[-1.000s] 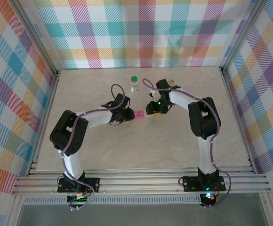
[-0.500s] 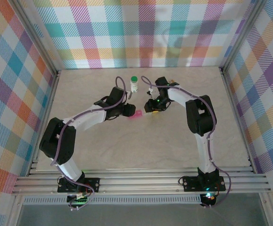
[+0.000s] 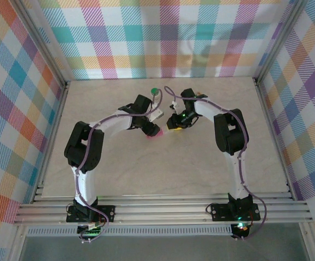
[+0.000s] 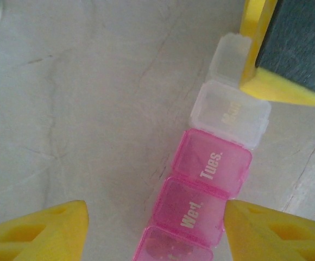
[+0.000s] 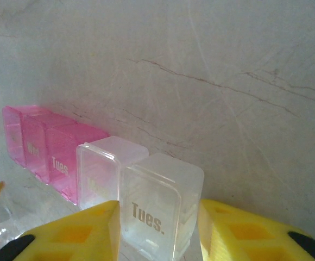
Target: Sort the pills into containers
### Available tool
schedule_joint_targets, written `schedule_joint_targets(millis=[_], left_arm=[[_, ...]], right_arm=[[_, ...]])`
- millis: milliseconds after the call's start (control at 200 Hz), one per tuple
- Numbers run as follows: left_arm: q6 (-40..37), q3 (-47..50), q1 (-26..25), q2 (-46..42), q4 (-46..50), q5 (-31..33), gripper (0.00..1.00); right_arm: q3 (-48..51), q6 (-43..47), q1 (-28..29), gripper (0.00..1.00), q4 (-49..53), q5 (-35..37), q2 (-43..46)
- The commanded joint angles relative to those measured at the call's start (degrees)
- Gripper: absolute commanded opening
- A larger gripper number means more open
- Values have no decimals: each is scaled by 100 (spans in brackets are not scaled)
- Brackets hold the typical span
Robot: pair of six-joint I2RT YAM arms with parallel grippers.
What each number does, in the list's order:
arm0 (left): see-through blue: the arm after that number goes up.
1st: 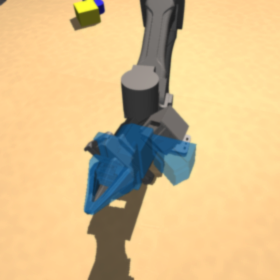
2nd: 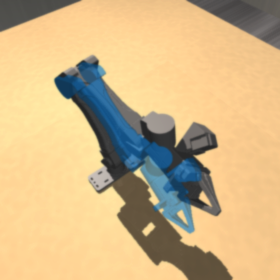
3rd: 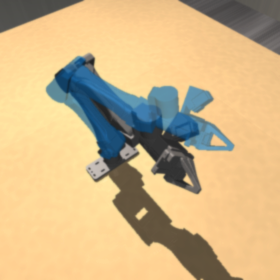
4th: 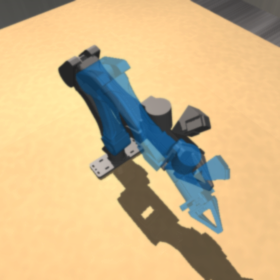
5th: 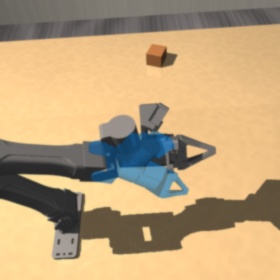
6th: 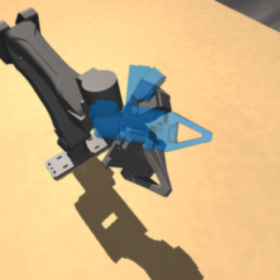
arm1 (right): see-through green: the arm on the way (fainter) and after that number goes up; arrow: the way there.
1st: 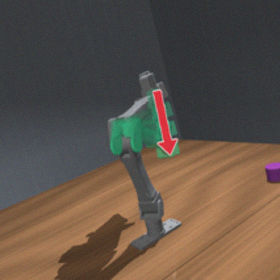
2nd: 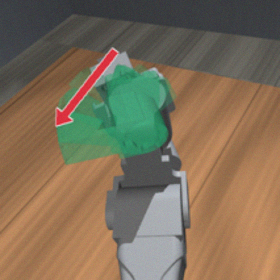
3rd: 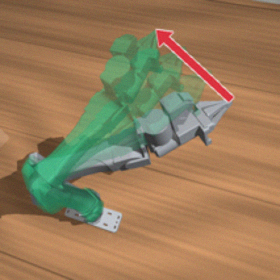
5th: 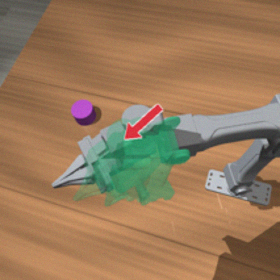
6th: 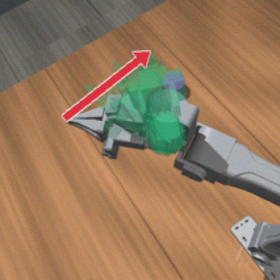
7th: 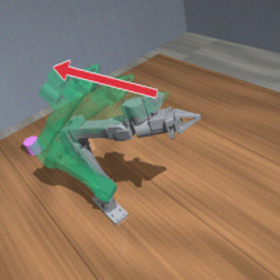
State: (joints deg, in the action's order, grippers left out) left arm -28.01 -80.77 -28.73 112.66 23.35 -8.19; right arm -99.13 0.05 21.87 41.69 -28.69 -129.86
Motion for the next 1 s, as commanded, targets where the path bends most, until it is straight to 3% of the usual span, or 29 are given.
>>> schedule_joint_targets(millis=[0, 210, 570, 740, 995], left_arm=[[-665, -282, 0, 112, 517, -235, 67], [-1174, -461, -27, 335, 1010, -512, 67], [-1216, -727, -84, 607, 1126, -395, 66], [-1212, -886, -106, 777, 1171, -342, 56], [-1299, -1002, -151, 865, 1232, -320, 55]], right_arm=[[-18, 161, 24, 40, 272, -69, -285], [-54, 157, 21, 39, 316, -95, -299], [-33, 146, 19, 39, 322, -14, -277], [-18, 156, 20, 39, 331, 18, -259], [-18, 171, 26, 39, 350, 74, -251]])
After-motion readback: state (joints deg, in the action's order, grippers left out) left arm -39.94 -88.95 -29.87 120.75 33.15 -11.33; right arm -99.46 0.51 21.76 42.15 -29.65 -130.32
